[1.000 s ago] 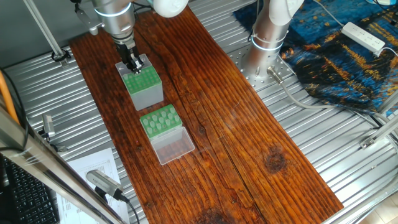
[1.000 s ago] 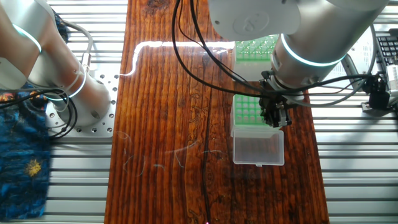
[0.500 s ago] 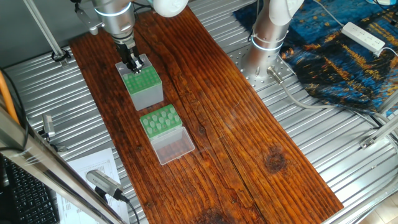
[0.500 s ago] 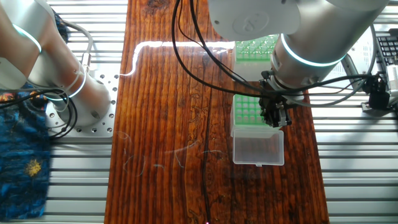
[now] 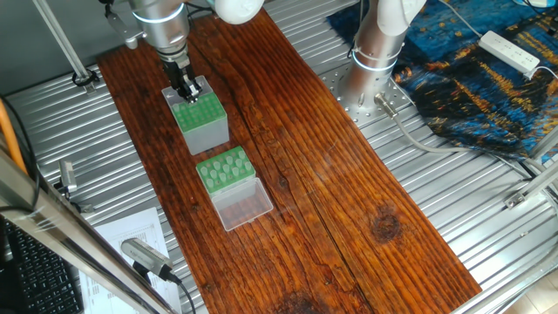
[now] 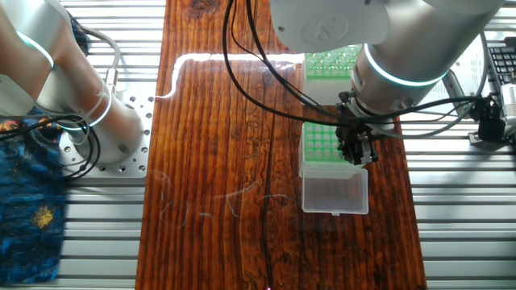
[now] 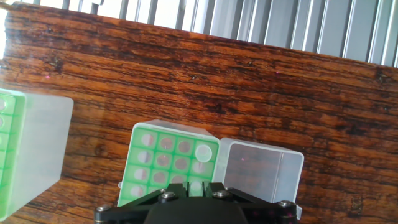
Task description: Transfer all large pipette tips from one holder to another
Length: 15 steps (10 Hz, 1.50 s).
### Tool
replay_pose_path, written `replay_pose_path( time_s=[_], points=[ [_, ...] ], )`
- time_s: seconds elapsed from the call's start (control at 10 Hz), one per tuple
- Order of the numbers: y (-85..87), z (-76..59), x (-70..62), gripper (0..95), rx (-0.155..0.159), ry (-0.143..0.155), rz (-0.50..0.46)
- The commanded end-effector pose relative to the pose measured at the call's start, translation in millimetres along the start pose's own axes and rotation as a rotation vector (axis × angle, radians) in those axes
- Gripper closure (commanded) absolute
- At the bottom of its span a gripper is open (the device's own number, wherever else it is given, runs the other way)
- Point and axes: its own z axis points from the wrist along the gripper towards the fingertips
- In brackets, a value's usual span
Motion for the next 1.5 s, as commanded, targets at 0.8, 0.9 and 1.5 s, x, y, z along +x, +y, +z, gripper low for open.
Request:
replay_pose_path(
  time_s=[0.8,0.9,1.5],
  points=[
    [0.0,-0.2,0.0,95.0,0.0,0.0,0.0],
    [-1.2,-43.3,-0.1,95.0,-0.01,0.003,-0.031],
    [-4.0,-51.0,-0.1,95.0,-0.008,0.003,-0.046]
  ],
)
